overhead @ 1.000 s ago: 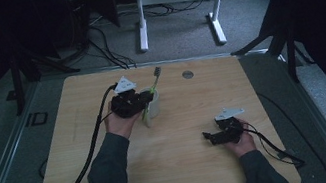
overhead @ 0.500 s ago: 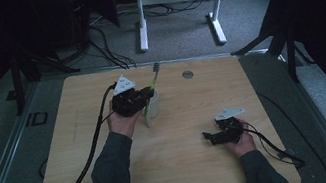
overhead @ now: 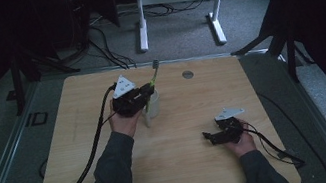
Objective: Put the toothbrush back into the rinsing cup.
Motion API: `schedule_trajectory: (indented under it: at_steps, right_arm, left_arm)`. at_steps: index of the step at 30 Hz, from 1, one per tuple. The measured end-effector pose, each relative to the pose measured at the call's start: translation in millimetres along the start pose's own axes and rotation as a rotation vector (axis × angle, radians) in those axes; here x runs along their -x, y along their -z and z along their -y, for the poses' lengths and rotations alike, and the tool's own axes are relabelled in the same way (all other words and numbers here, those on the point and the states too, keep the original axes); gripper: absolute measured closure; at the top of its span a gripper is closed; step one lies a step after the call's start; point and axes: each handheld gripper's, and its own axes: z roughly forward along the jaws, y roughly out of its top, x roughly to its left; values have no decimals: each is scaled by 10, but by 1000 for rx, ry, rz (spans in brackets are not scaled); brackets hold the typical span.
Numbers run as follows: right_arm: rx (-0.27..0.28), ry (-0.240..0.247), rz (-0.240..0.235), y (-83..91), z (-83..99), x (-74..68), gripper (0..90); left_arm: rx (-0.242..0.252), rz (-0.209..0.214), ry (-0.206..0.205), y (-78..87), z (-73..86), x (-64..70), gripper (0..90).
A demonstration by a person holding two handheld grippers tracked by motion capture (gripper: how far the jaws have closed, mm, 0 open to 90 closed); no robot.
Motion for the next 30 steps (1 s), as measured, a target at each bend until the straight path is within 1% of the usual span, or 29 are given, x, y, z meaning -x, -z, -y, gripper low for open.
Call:
schedule_trajectory:
  at_steps: [2,5,13,14,15,16,22,27,30]
  right_arm:
    - [0,1,0,0,0,1,190]
    - [0,1,0,0,0,0,190]
    - [0,2,-1,0,0,1,189]
    - [0,2,-1,0,0,1,189]
    - [0,2,-1,0,0,1,189]
    - [0,2,-1,0,0,1,189]
    - [1,2,0,-1,0,1,189]
    - [-1,3,-1,0,0,1,189]
    - [-1,2,-1,0,0,1,189]
  left_arm:
    - [7,-2,-13,1,5,10,793]
    - [18,-4,-17,-1,17,9,793]
    - [49,-17,-1,12,46,-7,793]
    - [71,-14,11,26,66,-20,793]
    - [77,-16,22,34,80,-31,794]
    - [80,-26,30,45,101,-47,793]
    - [113,-42,75,106,179,-126,793]
    - [128,-50,89,116,198,-141,793]
    - [137,-59,90,115,202,-129,793]
